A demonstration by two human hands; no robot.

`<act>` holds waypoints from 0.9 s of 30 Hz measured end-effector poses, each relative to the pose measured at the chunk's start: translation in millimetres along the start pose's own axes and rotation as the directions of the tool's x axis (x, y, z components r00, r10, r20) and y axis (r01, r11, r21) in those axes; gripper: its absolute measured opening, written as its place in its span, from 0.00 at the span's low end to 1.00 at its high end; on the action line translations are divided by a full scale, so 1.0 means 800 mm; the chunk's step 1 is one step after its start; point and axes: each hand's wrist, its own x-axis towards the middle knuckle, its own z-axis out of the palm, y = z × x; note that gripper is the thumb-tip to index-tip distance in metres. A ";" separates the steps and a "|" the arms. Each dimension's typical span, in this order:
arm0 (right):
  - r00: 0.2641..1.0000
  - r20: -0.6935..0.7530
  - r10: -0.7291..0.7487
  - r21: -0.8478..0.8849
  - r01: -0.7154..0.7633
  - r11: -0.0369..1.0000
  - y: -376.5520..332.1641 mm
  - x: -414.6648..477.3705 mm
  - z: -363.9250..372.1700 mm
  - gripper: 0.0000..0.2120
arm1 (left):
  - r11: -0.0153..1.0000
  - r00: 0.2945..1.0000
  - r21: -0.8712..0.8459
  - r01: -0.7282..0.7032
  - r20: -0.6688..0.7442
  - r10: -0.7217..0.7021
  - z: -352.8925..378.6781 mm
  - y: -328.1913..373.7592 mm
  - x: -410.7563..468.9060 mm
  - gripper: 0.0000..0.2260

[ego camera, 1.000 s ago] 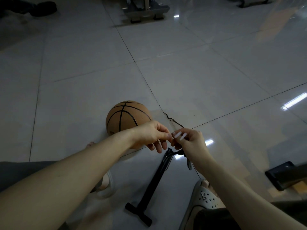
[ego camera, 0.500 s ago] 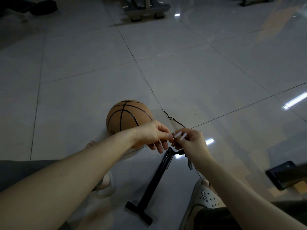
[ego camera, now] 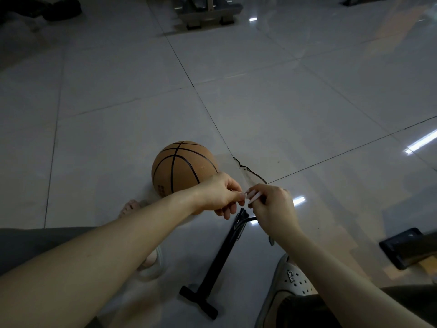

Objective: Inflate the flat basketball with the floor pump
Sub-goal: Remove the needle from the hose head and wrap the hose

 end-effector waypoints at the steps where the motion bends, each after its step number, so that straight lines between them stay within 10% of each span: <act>1: 1.000 0.002 0.008 0.012 -0.008 1.000 -0.001 0.000 0.000 0.13 | 1.000 1.000 -0.002 -0.006 -0.003 0.006 0.000 0.001 0.000 0.10; 19: 1.000 0.004 0.003 0.068 -0.003 0.998 0.001 0.004 -0.003 0.13 | 0.921 0.968 0.379 -0.092 -0.183 0.172 0.012 0.010 -0.006 0.14; 27: 0.993 0.042 0.108 0.152 -0.113 0.982 0.002 0.001 0.000 0.14 | 0.547 0.886 0.824 -0.145 -0.139 0.443 0.023 0.000 -0.008 0.16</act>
